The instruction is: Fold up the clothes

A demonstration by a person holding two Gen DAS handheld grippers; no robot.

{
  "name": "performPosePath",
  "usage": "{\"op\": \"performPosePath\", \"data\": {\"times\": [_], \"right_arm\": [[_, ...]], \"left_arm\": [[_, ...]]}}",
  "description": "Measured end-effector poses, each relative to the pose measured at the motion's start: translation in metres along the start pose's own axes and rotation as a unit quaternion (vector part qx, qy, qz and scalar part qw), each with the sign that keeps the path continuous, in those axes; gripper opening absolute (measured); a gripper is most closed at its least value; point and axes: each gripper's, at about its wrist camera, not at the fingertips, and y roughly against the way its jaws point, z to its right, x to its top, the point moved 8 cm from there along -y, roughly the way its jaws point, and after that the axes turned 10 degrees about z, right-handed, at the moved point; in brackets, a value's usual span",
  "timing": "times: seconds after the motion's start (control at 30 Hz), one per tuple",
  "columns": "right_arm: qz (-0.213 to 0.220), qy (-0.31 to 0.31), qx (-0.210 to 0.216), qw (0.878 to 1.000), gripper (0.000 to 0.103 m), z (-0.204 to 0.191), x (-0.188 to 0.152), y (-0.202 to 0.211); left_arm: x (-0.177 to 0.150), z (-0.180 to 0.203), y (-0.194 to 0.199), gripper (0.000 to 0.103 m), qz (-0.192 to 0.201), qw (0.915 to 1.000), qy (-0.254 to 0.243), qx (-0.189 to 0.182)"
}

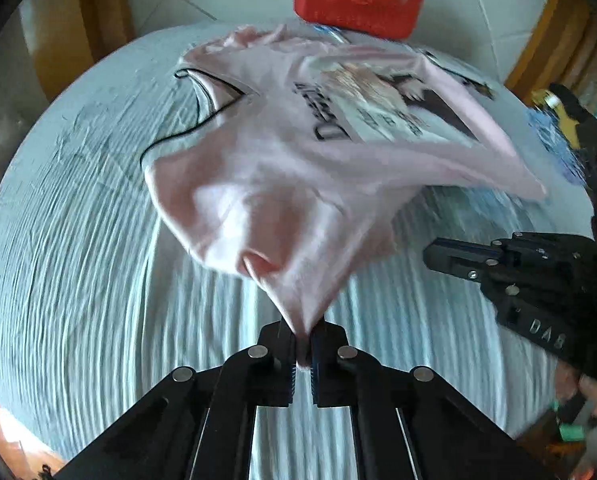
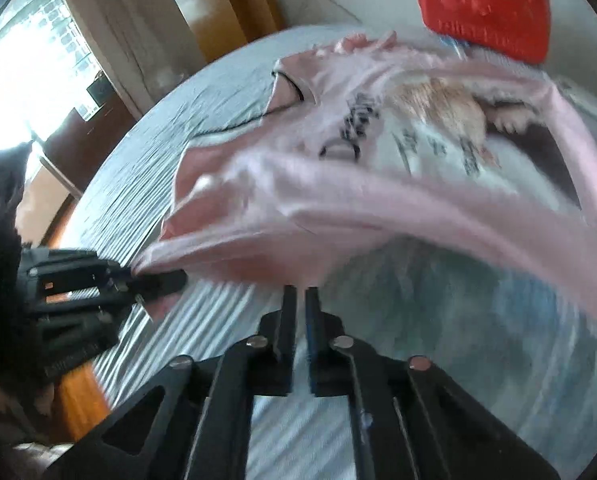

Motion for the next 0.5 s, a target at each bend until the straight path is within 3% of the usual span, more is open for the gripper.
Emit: {"op": "performPosePath", "data": {"times": [0.1,0.3,0.5], "right_arm": [[-0.045,-0.012,-0.006,0.999,0.003,0.012,-0.021,0.002],[0.032,-0.016,0.022,0.999,0.003,0.009,0.021,0.016],[0.002,-0.005,0.015,1.0,0.004,-0.003,0.024,-0.026]], "left_arm": [[-0.017,0.009,-0.002,0.005,-0.047,0.9986,-0.006,-0.025],[0.0,0.004,-0.001,0.007,-0.026,0.9996,-0.005,-0.002],[-0.009,-0.001,-0.015,0.006,-0.04,0.9992,-0.003,-0.004]]}}
